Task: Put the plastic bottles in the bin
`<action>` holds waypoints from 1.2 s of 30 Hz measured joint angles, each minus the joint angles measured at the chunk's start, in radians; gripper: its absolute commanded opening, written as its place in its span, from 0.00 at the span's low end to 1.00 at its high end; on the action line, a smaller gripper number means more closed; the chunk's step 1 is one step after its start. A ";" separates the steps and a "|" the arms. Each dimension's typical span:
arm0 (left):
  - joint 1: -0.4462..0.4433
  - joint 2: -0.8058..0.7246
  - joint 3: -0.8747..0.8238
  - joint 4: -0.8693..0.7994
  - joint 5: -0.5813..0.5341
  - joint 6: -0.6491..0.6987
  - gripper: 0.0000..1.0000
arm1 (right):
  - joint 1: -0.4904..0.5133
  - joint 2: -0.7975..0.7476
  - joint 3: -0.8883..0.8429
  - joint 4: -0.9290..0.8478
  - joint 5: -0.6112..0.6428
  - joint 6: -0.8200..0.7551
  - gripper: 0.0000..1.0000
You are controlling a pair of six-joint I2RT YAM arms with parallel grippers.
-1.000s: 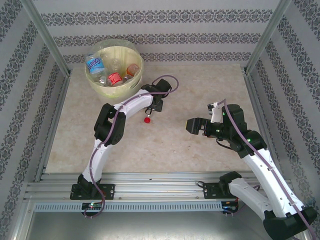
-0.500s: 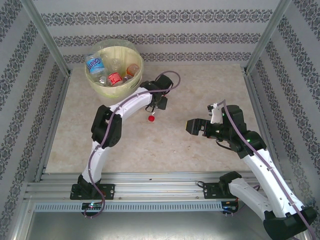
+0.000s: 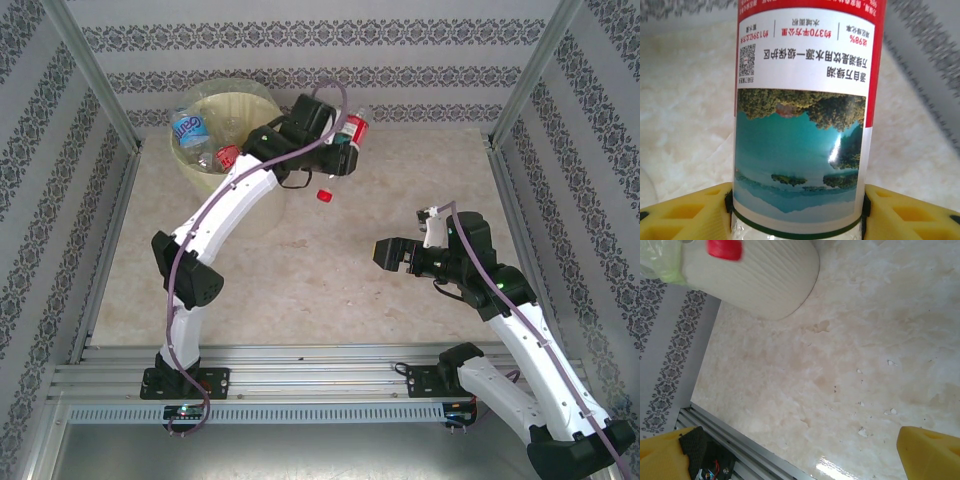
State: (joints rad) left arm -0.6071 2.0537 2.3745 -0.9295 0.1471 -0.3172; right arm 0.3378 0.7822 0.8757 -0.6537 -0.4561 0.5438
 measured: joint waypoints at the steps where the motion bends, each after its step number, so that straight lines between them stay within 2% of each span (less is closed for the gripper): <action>1: 0.001 0.001 0.050 -0.020 0.008 0.000 0.61 | 0.000 0.000 0.000 0.000 0.000 0.000 0.98; 5: 0.021 -0.001 0.227 -0.079 0.017 -0.005 0.62 | 0.000 0.001 0.000 0.001 0.000 0.000 0.98; 8: 0.054 -0.018 0.269 -0.103 -0.010 -0.008 0.62 | 0.000 0.005 0.000 0.003 0.000 0.000 0.98; 19: 0.143 -0.034 0.268 -0.210 -0.270 0.060 0.62 | 0.000 0.011 0.001 0.007 -0.001 0.000 0.98; 23: 0.165 -0.035 0.254 -0.227 -0.333 0.081 0.62 | 0.000 0.011 0.001 0.008 -0.001 0.000 0.98; 36: 0.255 -0.035 0.213 -0.230 -0.369 0.138 0.62 | 0.000 0.008 0.001 0.006 0.000 0.000 0.98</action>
State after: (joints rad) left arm -0.3519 2.0186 2.5877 -1.1599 -0.2218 -0.1787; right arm 0.3374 0.7898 0.8764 -0.6472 -0.4564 0.5438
